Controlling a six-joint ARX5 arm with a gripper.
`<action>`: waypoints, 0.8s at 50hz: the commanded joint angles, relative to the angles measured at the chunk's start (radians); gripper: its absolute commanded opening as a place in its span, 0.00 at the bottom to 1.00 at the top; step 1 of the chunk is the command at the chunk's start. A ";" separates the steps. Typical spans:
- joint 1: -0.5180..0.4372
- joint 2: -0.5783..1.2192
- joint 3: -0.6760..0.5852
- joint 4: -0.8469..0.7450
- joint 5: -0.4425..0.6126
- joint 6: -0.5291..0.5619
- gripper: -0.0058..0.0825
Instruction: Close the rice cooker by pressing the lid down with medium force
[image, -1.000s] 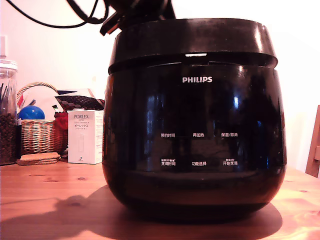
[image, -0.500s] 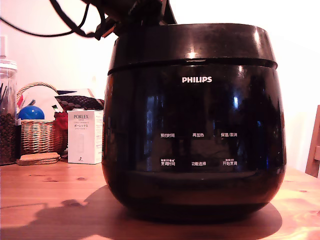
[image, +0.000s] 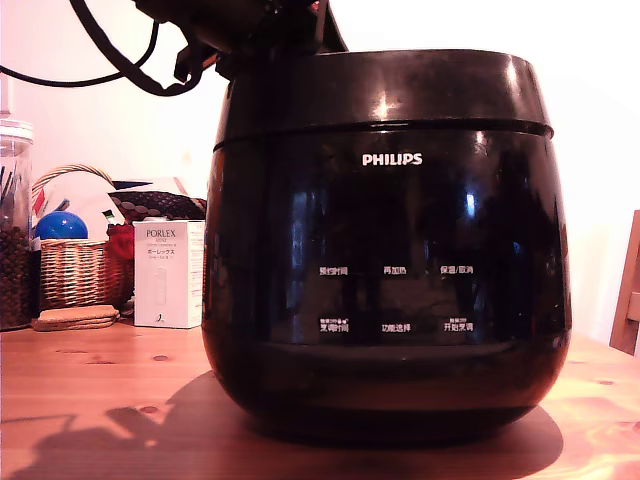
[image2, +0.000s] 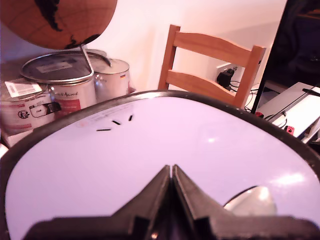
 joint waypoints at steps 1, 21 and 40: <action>-0.025 0.099 -0.134 -0.119 -0.007 -0.010 0.04; -0.056 0.143 -0.135 -0.104 -0.023 -0.004 0.04; -0.056 0.095 -0.065 -0.043 -0.016 0.045 0.04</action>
